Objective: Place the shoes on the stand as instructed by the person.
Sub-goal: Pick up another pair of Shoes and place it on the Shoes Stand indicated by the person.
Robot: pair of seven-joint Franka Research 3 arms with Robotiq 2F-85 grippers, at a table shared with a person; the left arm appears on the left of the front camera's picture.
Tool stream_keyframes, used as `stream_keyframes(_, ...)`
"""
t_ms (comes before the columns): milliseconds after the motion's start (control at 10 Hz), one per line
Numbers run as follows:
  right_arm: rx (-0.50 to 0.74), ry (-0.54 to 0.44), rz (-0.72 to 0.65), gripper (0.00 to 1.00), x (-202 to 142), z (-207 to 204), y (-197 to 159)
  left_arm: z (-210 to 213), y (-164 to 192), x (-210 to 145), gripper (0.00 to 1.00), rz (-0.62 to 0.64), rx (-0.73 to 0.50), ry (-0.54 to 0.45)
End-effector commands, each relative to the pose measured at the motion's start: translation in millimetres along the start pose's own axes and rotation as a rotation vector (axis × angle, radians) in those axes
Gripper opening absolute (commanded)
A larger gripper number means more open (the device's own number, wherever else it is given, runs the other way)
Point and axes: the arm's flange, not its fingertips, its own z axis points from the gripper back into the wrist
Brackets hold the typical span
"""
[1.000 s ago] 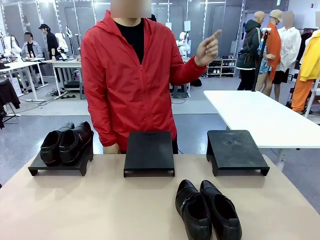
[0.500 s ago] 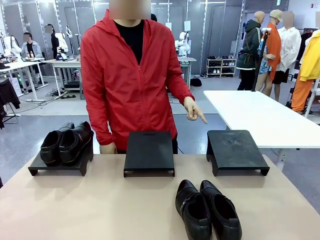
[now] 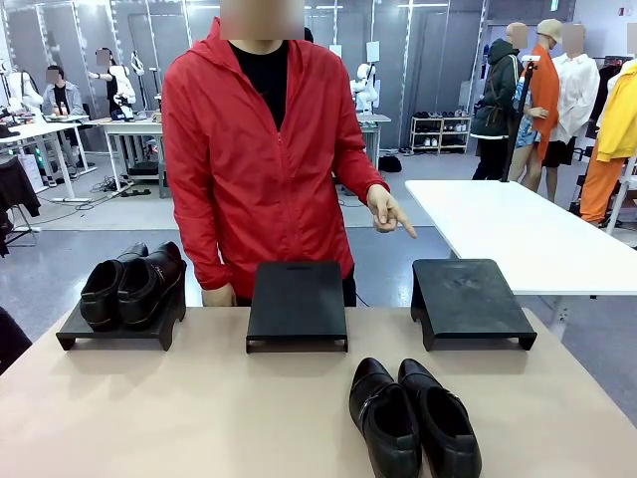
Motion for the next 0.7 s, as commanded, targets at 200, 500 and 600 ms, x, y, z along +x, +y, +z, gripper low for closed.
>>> stream_keyframes(200,-0.055,0.075,0.04,1.0,1.6,-11.3,22.7,-0.7,-2.3,-5.2,1.0,-0.021,-0.01,0.008)
stream_keyframes(500,-0.236,0.31,0.134,1.0,10.2,-76.8,107.6,-0.7,-2.3,-5.2,1.0,-0.021,-0.01,0.008)
stream_keyframes(600,-0.283,0.376,0.148,1.0,10.7,-104.1,128.9,-0.7,-2.3,-5.2,1.0,-0.021,-0.01,0.008)
